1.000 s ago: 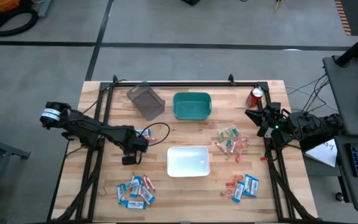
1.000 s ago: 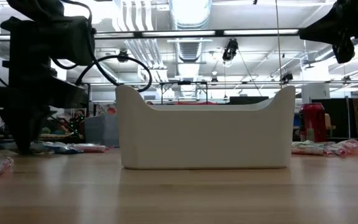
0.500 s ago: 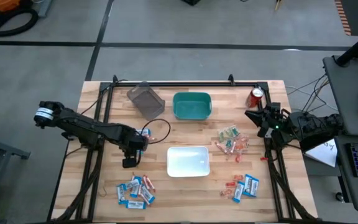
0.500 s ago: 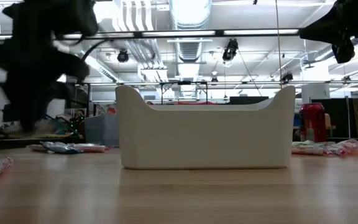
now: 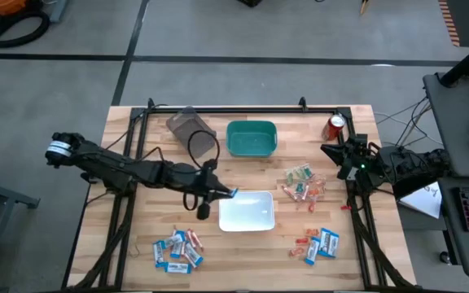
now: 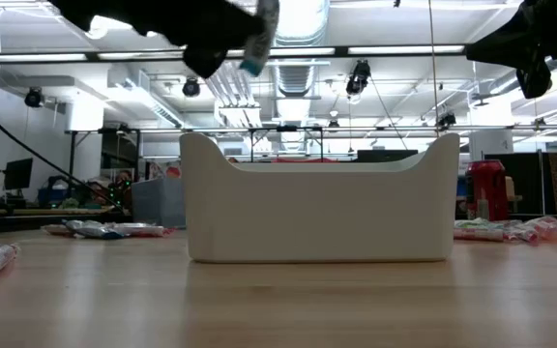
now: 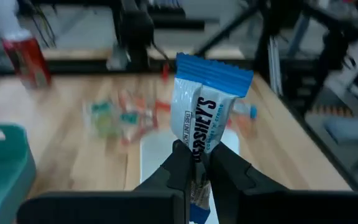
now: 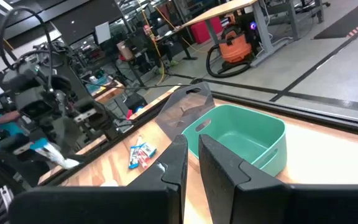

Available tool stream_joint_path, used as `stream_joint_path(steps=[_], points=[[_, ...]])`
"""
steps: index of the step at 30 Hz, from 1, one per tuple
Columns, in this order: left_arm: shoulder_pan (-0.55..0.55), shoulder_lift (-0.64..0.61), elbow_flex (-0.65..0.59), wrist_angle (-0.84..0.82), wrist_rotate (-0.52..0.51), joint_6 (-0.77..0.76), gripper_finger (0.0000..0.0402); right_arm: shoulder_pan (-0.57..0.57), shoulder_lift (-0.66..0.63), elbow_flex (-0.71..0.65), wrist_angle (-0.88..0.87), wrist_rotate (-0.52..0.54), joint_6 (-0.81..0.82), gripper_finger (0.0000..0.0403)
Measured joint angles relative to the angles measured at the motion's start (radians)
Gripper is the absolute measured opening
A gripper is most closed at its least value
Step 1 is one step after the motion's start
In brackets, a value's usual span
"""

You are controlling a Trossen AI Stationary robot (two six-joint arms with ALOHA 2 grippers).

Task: Sort candy
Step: Put the white chocolate bar into the white bin

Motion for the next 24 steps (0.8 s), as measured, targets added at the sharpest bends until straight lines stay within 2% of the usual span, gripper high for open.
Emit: stream_joint_path(steps=[5,18,24], points=[[0.000,0.096,0.000,0.123,-0.019,-0.038,0.0020,0.000,0.000,0.000,0.000,0.003,-0.001,0.0034],[-0.001,0.203,0.000,-0.025,0.043,-0.181,0.0021,0.000,0.000,0.002,0.001,0.003,-0.002,0.0034],[-0.001,0.204,0.000,-0.028,0.055,-0.175,0.0051,0.000,0.000,0.002,0.000,0.003,-0.003,0.0034]])
